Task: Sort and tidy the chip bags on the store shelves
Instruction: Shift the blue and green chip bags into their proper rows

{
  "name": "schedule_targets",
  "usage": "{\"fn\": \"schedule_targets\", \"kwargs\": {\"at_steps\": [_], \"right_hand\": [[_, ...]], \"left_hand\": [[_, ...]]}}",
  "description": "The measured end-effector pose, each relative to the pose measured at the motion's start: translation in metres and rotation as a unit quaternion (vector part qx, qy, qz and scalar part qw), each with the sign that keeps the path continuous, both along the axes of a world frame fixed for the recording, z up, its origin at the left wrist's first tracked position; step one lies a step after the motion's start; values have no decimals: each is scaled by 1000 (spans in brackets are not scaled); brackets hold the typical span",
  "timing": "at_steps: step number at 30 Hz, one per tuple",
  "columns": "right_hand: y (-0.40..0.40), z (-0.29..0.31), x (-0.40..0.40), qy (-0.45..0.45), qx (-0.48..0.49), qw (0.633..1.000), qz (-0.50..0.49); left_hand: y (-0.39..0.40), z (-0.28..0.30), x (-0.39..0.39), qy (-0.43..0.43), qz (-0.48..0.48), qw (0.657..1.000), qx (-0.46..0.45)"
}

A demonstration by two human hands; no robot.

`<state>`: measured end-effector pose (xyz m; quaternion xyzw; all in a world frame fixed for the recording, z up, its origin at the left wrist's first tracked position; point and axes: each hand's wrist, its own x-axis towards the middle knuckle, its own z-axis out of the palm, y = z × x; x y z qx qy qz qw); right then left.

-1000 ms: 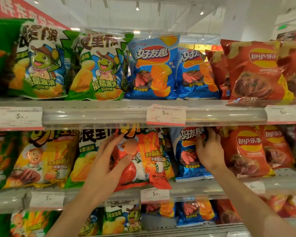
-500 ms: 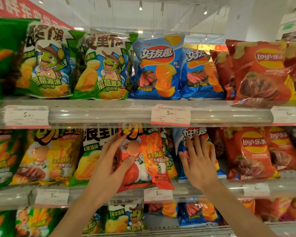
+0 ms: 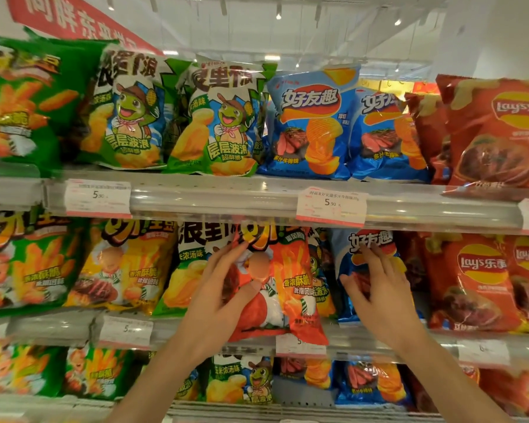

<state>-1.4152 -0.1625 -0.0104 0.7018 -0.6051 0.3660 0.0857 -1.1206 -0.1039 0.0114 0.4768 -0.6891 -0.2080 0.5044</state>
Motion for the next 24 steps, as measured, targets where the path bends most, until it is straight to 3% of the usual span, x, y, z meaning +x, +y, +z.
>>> {"fn": "schedule_targets", "kwargs": {"at_steps": [4,9,14,24], "right_hand": [[32,25,16,-133,76,985,81],[69,41,47,-255,179,936,166],[96,40,83,-320,258,893,183],[138,33,201,-379,252,866,206]], "left_hand": [[15,-2,1,13,2,1000,5],[42,-11,4,38,-12,998,42],[68,-20,13,48,-22,996,66],[109,-38,114,99,-8,994,52]]}}
